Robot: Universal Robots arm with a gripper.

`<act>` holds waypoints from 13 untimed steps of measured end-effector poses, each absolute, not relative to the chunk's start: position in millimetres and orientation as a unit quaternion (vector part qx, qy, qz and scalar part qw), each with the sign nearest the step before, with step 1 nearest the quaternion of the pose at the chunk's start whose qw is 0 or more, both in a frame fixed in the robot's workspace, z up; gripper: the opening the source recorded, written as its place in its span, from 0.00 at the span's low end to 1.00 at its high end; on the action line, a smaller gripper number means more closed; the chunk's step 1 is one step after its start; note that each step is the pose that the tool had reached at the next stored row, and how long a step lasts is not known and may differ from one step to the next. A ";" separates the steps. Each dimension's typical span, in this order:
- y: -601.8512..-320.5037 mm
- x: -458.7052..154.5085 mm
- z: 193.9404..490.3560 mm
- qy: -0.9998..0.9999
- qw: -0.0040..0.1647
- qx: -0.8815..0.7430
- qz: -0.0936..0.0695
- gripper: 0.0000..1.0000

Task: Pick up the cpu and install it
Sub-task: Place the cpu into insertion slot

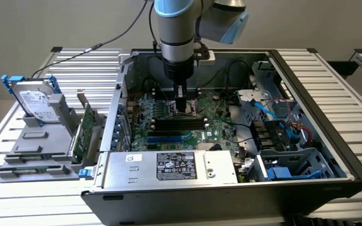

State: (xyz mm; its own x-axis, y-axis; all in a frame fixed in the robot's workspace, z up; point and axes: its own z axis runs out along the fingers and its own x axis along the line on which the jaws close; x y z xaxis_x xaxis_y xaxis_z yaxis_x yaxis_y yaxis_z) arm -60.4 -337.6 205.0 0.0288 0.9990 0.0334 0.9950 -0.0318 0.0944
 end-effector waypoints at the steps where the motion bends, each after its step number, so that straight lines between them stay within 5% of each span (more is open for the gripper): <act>1: -337.6 -60.4 204.1 0.695 0.022 0.717 0.045 0.62; 13: -337.7 -60.4 195.9 0.695 0.022 0.717 0.045 0.62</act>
State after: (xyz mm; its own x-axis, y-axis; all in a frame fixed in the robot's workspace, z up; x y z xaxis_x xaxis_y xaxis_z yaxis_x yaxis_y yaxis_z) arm -60.4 -337.7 195.9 0.0288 0.9990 0.0332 0.9950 -0.0318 0.0942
